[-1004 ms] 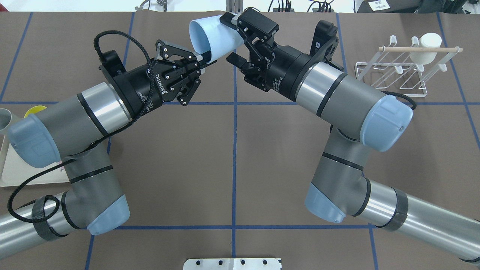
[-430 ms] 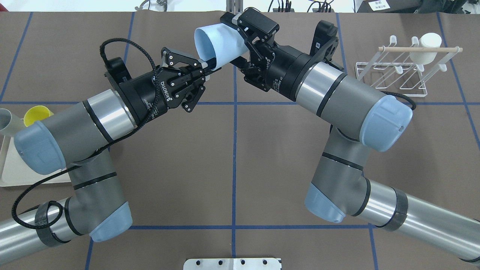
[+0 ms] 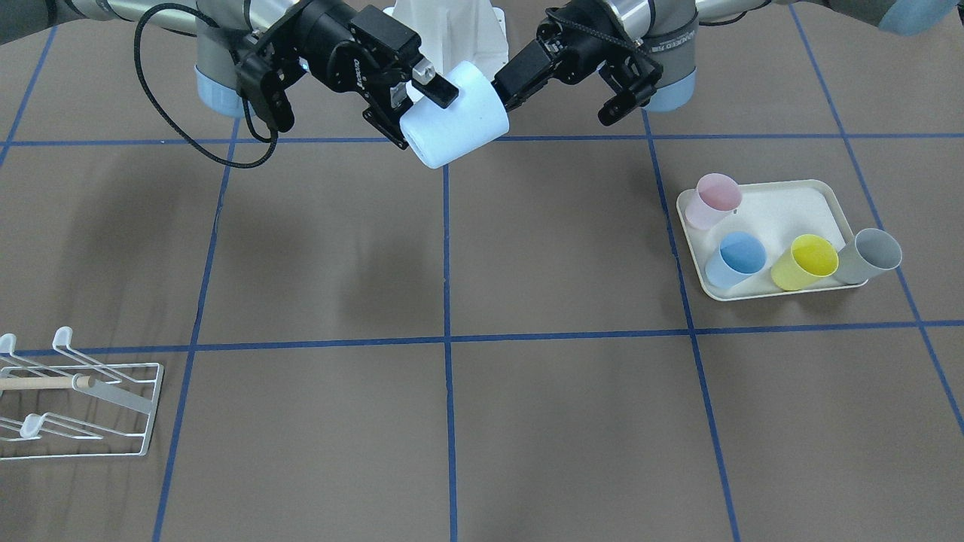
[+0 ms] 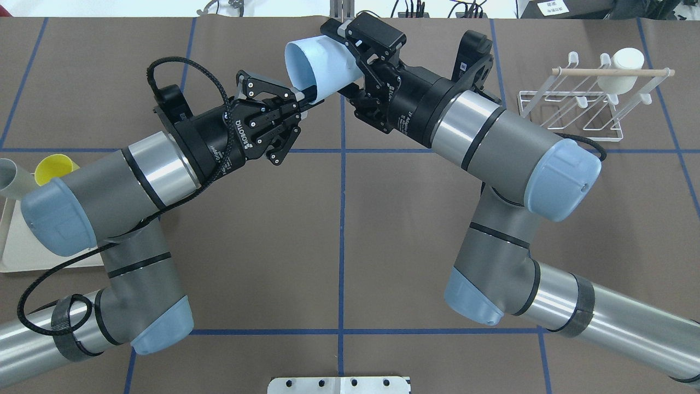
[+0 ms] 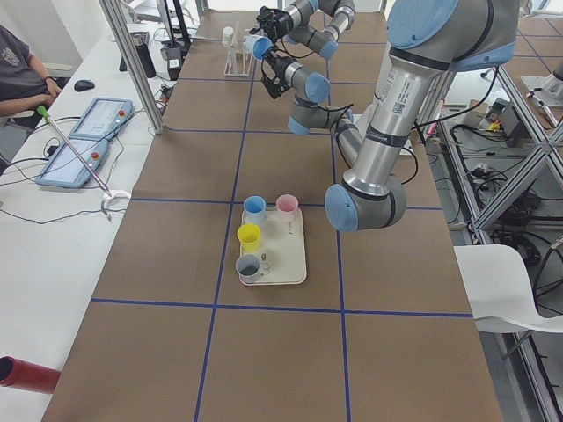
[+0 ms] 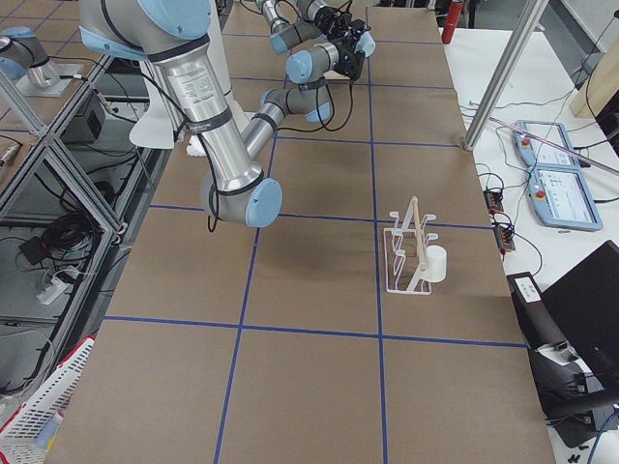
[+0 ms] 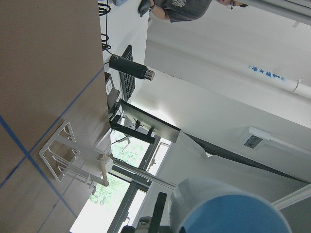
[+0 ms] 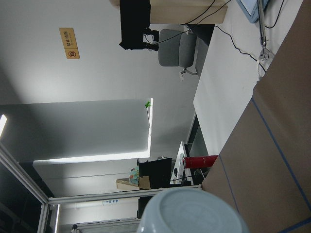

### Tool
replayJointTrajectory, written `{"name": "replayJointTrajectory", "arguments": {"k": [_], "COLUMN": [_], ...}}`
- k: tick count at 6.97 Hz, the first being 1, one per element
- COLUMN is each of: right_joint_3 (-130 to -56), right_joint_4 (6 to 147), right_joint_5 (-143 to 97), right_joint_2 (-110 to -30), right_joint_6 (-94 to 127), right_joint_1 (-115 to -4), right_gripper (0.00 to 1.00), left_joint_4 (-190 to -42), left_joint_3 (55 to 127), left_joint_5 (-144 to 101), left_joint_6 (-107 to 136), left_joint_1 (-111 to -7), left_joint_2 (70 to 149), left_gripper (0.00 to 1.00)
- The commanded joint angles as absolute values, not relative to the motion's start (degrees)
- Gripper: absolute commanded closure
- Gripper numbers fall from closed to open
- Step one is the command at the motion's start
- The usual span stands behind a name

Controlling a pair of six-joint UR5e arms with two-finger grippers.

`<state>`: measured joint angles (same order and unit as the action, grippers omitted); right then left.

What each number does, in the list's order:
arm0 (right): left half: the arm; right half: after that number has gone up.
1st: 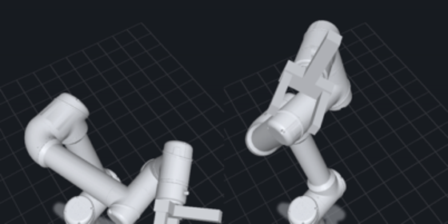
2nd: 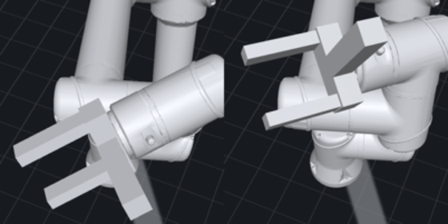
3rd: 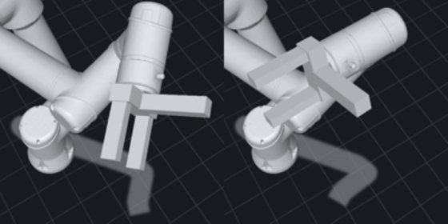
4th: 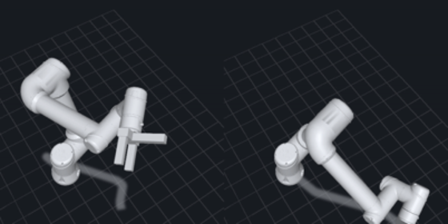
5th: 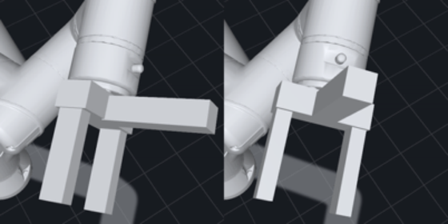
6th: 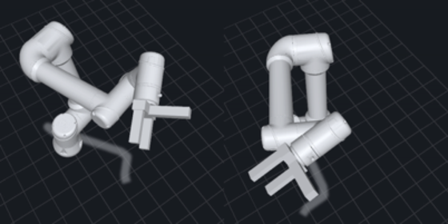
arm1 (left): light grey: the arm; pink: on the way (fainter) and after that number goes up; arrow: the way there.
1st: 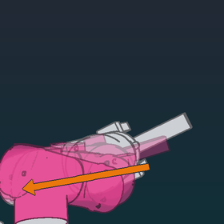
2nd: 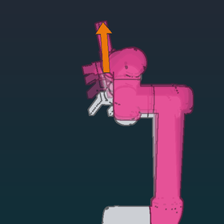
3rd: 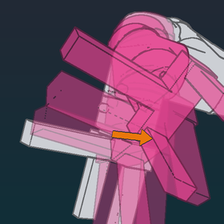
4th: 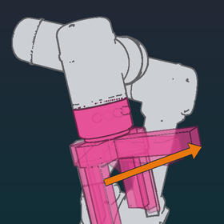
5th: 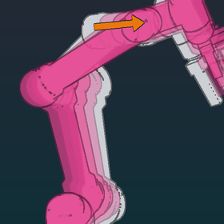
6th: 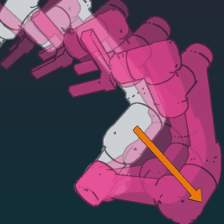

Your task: Transfer IKEA cup to right arm and place on rack

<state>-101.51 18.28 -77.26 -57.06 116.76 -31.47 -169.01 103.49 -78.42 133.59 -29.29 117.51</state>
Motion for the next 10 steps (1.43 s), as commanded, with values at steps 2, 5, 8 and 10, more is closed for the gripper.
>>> {"name": "replayJointTrajectory", "arguments": {"k": [2,5,8,10], "right_joint_3": [-101.3,-101.5,-101.7,-101.4], "right_joint_4": [18.3,18.0,16.3,17.8], "right_joint_5": [-77.2,-77.3,-76.8,-76.4], "right_joint_2": [-57.1,-57.2,-58.1,-60.8], "right_joint_6": [118.0,117.9,113.0,106.9], "right_joint_1": [-31.5,-31.6,-32.8,-36.9], "right_gripper": [1.0,1.0,1.0,1.0], "left_joint_4": [-169.0,-169.0,-169.2,-168.8], "left_joint_3": [103.5,104.0,104.1,106.3], "left_joint_5": [-78.7,-78.7,-79.3,-79.3], "left_joint_6": [130.3,127.6,127.4,117.5], "left_joint_1": [-29.4,-29.4,-29.8,-30.2], "left_joint_2": [117.5,117.0,116.5,112.7], "left_gripper": [0.01,0.0,0.0,0.0]}}
